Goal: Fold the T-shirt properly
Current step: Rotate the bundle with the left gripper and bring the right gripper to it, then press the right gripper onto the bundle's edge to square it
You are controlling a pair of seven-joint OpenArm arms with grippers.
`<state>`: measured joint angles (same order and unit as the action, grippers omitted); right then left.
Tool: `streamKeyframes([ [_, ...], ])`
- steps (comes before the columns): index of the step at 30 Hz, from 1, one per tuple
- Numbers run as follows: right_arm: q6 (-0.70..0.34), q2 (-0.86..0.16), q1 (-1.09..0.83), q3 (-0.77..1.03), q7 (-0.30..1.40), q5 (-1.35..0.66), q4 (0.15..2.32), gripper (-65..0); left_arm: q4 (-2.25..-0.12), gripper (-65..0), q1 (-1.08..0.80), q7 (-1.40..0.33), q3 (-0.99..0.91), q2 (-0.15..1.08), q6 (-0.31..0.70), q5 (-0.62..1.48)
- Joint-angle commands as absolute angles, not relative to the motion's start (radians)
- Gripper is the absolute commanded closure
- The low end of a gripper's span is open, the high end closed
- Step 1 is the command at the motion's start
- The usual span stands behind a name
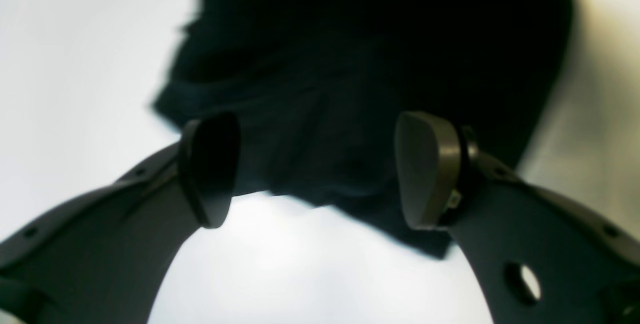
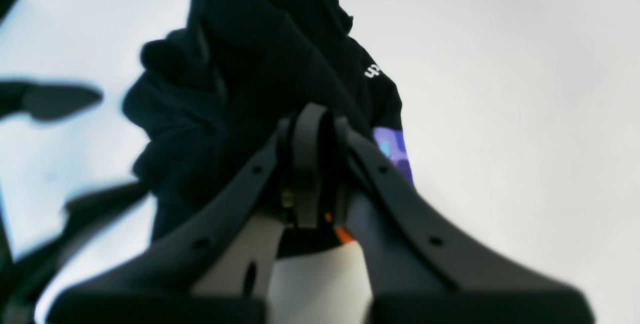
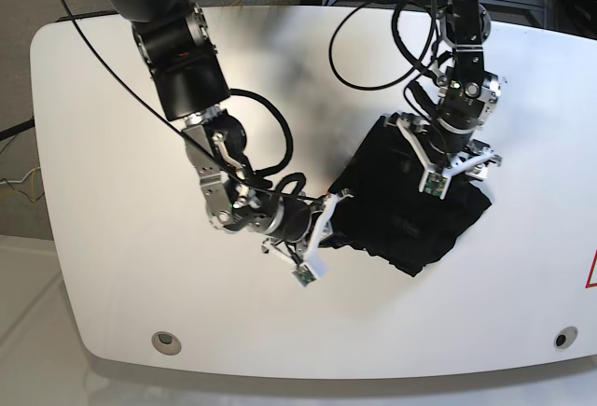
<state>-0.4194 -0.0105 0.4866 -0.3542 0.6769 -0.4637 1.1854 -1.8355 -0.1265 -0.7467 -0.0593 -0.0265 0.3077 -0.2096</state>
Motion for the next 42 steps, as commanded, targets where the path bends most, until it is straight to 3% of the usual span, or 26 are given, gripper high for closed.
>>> streamKeyframes([
  [1,-0.435,0.033,0.532,-0.352,0.653,-0.427,1.188,-2.9,-1.853,-44.2,-0.125,-0.723,-0.061,-0.058,0.3,-0.209],
  [11,-0.524,0.156,0.552,-0.349,0.638,-0.229,1.055,-2.8,-1.845,-44.2,-0.143,-0.723,-0.061,-0.134,0.3,-0.211],
  [29,-0.539,0.156,0.55,-0.349,0.478,-0.202,0.814,-2.8,-1.618,-44.2,-0.14,-0.602,-0.062,-0.142,0.3,-0.208],
  [42,-0.53,0.111,0.447,-0.348,0.481,-0.208,0.912,-2.4,-1.598,-44.2,-0.139,-0.561,-0.062,-0.111,0.3,-0.209],
])
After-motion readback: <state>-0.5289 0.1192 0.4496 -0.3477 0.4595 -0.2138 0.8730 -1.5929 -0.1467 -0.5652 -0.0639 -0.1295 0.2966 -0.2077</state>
